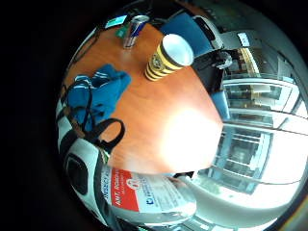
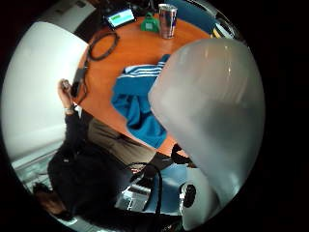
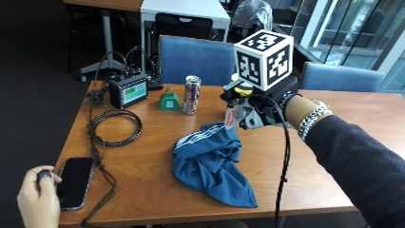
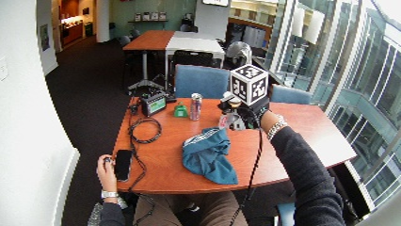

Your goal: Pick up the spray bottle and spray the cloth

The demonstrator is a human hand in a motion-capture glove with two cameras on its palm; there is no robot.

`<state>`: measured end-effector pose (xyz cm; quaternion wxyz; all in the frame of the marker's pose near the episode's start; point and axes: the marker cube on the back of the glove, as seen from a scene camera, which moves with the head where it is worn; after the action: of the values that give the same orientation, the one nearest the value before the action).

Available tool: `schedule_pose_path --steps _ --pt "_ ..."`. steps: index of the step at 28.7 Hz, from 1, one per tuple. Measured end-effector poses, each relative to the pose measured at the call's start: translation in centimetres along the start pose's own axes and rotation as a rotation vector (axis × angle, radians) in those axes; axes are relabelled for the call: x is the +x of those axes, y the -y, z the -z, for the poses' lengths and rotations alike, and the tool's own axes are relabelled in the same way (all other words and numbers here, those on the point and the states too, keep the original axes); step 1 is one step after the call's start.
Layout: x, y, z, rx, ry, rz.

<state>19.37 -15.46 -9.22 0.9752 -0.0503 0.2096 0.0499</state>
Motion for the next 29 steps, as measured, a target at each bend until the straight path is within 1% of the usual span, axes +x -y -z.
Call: schedule_pose_path --steps 9,13,17,21,29 --pt "-3.4 1.8 -2.6 -0.097 -0.111 0.072" --pt "-4.5 1.9 -4.4 -0.139 -0.120 0.092" --pt "-4.7 1.9 -5.0 -0.150 -0.096 0.102" --pt "-4.8 2.2 -2.3 -0.062 0.012 0.117" --pt "-6.5 2.9 6.5 0.222 0.447 0.199"
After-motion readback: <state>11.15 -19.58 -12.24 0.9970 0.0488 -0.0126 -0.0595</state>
